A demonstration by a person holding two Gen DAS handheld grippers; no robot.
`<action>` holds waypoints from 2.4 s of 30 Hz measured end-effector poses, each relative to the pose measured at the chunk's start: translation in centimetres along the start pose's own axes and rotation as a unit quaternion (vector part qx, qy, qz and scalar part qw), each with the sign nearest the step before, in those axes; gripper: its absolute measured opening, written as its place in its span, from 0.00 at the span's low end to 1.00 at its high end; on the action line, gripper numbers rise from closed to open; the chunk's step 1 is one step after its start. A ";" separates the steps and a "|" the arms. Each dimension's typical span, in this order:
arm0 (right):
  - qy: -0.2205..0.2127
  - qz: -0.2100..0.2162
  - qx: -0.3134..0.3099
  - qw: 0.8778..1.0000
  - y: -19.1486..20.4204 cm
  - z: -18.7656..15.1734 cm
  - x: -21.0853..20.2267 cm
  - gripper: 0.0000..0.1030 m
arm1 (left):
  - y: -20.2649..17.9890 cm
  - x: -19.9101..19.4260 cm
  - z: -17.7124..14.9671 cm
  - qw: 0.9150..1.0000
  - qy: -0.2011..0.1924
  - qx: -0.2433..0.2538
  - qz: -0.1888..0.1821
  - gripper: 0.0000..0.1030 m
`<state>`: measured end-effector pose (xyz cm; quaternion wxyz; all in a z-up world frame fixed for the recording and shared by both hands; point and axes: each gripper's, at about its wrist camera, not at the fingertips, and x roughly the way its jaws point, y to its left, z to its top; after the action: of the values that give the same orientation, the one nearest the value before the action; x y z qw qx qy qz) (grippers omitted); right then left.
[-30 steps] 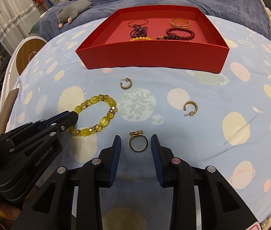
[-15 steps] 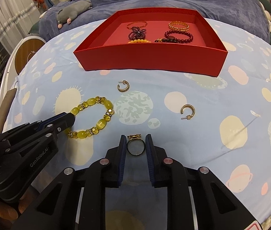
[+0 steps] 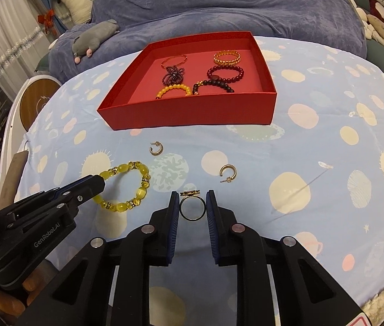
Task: Organize jewelry
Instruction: 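Grasp the yellow-green beaded bracelet with the left gripper while the right gripper grasps the gold ring, then carry the bracelet and ring into the red box and open both grippers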
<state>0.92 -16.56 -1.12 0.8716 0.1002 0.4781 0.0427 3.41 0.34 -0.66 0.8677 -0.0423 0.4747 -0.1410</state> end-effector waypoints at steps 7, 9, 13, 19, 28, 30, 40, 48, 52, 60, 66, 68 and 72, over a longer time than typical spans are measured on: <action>-0.017 0.006 0.020 1.000 -0.9 1.6 -1.5 0.19 | -1.3 -1.6 2.4 1.000 -0.013 0.011 -0.024 0.09; -0.022 0.007 0.023 0.999 -1.1 2.2 -1.7 0.19 | -1.6 -2.1 3.6 0.999 -0.020 0.014 -0.031 0.09; -0.038 0.011 0.028 0.999 -1.8 4.2 -2.0 0.18 | -2.5 -3.1 6.5 0.998 -0.048 0.028 -0.038 0.09; -0.067 0.001 0.016 0.998 -2.3 8.3 -2.0 0.18 | -3.7 -3.7 11.5 0.994 -0.089 0.042 -0.047 0.09; -0.078 -0.002 0.013 0.997 -3.3 13.7 0.8 0.18 | -3.3 0.0 16.9 0.993 -0.087 0.017 -0.081 0.09; -0.073 -0.006 0.013 0.997 -3.5 14.2 2.0 0.18 | -3.0 1.5 17.2 0.993 -0.077 0.007 -0.092 0.09; -0.032 -0.017 0.015 0.999 -4.3 14.8 7.7 0.18 | 0.0 9.1 16.2 0.999 -0.018 0.004 -0.049 0.09; -0.020 -0.011 0.012 1.000 -3.6 15.3 10.0 0.18 | 1.8 11.1 15.9 1.000 -0.017 0.017 0.016 0.09; -0.022 -0.003 0.001 1.000 -2.6 16.4 10.9 0.19 | 2.0 11.6 16.4 0.999 -0.023 0.022 0.023 0.09; -0.010 -0.002 -0.015 1.000 -1.0 17.6 13.3 0.19 | 2.2 13.1 17.4 0.999 -0.021 0.028 0.028 0.09; -0.015 -0.009 -0.013 1.000 -1.0 17.2 13.2 0.28 | 2.4 12.5 17.1 0.999 -0.034 0.020 0.029 0.28; -0.017 -0.007 -0.009 1.000 -1.1 17.1 12.7 0.29 | 2.4 12.1 16.9 0.999 -0.038 0.019 0.033 0.30; -0.024 -0.004 -0.003 1.000 -1.4 16.9 11.3 0.29 | 2.1 10.9 16.5 0.998 -0.044 0.019 0.033 0.30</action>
<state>21.27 -18.29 -1.91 0.8832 0.0968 0.4574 0.0377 23.22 -1.71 -0.92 0.8927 -0.0159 0.4341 -0.1195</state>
